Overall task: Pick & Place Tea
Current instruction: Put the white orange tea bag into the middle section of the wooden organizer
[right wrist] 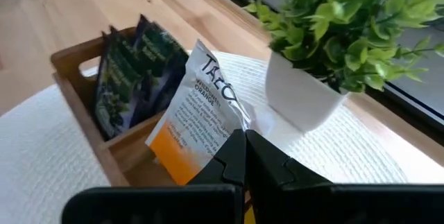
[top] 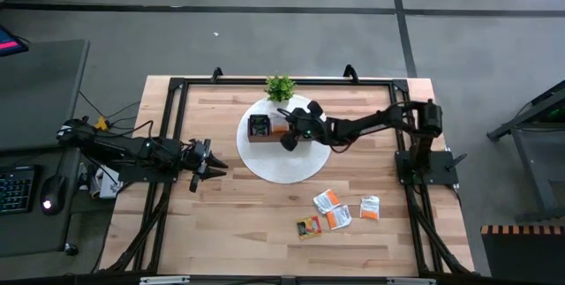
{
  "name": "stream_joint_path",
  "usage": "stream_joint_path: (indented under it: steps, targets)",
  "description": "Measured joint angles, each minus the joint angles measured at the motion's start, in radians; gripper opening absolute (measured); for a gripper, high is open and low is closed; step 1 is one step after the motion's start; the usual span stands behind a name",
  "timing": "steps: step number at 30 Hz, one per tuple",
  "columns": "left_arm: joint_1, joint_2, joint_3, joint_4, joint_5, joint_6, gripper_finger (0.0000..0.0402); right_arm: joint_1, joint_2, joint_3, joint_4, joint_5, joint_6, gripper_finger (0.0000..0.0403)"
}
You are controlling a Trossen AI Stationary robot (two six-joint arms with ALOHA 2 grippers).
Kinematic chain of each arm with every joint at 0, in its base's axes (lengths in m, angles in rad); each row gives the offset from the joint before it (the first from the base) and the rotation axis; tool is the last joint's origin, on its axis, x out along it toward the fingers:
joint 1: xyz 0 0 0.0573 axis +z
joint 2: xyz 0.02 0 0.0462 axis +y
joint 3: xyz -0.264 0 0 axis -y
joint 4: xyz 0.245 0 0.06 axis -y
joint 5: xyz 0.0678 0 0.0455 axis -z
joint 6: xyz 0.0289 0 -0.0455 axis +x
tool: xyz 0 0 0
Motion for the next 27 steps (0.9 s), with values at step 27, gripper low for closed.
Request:
stream_joint_path:
  steps: [27]
  targets:
    - [0.000, 0.000, 0.000, 0.000, 0.000, 0.000, 0.0117, -0.014, 0.000, 0.000, -0.005, -0.087, -0.017, 0.0071]
